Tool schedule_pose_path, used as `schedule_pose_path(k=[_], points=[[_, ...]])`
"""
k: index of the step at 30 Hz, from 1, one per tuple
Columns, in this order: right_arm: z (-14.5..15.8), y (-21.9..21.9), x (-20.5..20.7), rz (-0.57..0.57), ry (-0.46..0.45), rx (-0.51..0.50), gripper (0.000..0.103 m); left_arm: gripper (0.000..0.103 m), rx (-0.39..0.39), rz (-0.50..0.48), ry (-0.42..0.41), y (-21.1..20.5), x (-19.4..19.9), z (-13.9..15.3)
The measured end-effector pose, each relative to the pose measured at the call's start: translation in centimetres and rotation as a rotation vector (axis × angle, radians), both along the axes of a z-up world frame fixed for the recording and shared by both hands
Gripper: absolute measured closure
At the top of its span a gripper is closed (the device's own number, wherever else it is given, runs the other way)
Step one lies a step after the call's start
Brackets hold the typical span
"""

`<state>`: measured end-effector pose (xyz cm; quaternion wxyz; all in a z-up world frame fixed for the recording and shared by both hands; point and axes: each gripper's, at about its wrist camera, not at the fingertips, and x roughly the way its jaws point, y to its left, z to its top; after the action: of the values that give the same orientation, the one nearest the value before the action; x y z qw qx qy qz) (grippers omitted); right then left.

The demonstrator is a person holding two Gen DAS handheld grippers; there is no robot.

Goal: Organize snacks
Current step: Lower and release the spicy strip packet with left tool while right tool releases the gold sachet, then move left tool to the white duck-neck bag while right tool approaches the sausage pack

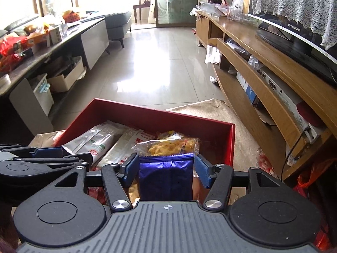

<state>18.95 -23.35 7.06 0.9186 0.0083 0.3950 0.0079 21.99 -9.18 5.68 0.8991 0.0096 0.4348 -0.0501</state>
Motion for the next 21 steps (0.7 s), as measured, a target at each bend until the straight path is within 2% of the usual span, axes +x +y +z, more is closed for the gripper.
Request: schedule_pose_path(k=[9, 13, 16, 21], points=[[-0.4, 0.1, -2.3, -0.001, 0.037, -0.017, 0.035, 0.059, -0.001, -0.018, 0.029, 0.5, -3.0, -0.2], [-1.6, 0.0, -3.8, 0.005, 0.081, -0.04, 0.034, 0.059, -0.018, -0.034, 0.069, 0.8, -4.5, -1.0], [-2.5, -0.3, -4.8, -0.007, 0.128, -0.022, 0.034, 0.059, -0.031, -0.041, 0.097, 1.0, -5.9, -1.4], [-2.9, -0.2, -7.2, -0.007, 0.155, -0.021, 0.032, 0.059, -0.046, -0.053, 0.138, 1.4, -8.4, -2.3]])
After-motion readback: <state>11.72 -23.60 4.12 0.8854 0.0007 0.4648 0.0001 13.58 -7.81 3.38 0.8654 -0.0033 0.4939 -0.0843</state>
